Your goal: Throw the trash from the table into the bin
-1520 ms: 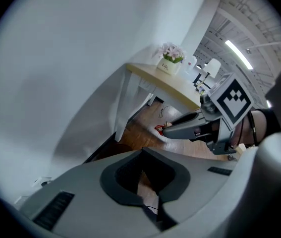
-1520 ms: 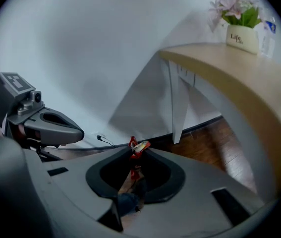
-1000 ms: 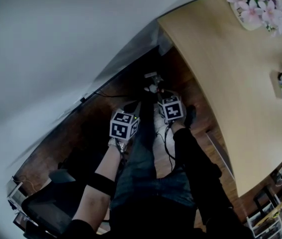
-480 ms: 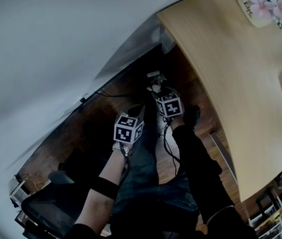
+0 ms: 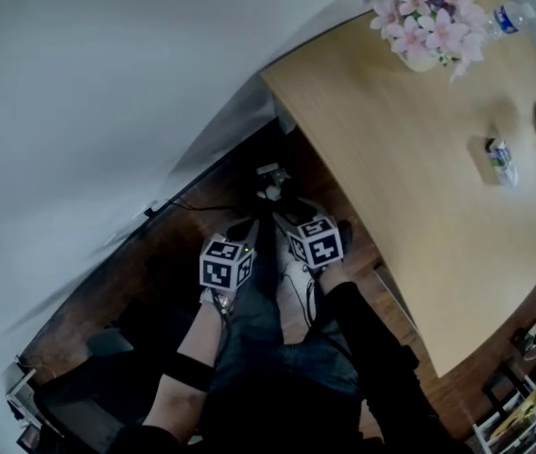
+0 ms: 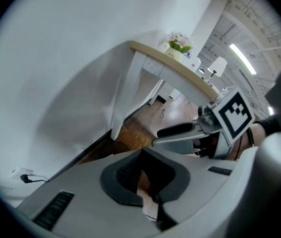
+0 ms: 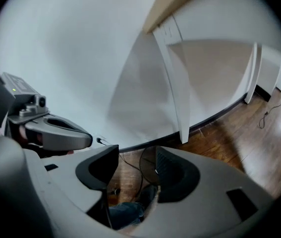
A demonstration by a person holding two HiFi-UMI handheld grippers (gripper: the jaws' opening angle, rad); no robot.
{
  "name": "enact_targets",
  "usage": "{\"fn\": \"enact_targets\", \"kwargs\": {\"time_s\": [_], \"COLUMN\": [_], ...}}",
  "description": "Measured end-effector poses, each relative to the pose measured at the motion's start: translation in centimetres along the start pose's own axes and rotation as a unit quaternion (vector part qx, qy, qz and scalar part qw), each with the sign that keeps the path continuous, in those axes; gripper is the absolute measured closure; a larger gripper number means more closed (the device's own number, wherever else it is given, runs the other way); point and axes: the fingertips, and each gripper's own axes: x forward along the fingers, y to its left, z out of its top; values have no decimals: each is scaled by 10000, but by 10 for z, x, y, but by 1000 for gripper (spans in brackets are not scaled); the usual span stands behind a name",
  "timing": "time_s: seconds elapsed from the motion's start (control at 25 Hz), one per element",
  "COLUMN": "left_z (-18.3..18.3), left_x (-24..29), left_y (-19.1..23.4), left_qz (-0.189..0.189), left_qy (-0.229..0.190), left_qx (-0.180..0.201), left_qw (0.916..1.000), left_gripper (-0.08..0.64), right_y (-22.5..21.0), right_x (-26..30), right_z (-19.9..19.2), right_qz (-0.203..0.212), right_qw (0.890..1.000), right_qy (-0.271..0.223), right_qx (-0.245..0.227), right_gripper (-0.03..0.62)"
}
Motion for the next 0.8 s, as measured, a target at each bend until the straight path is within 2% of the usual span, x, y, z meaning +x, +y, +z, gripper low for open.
{"fn": "enact_targets", "kwargs": {"time_s": [0.2, 0.4, 0.48, 0.64, 0.8], "left_z": [38, 74, 85, 99, 110], "left_x": [-46, -84, -95, -110, -108], "left_y": [-66, -131, -160, -211, -251], "left_qz": [-486, -705, -886, -1061, -1172], "left_qy": [-53, -69, -76, -94, -77], "left_qx": [455, 1396, 1571, 1752, 1996], "left_qw": [9978, 9877, 9836, 9788, 9728], "left_gripper": [558, 560, 560, 558, 558], "right_y": [29, 32, 28, 16, -10], "right_x": [-101, -198, -231, -288, -329], "right_z": [27, 43, 42, 31, 28], "right_qz": [45, -254, -369, -553, -827], "right_qw": [9986, 9954, 9934, 9879, 9743], "right_qy": [-421, -923, -1083, -1395, -1848], "right_qx": [-324, -76, -35, 402, 987], "right_gripper": [351, 351, 351, 351, 351]}}
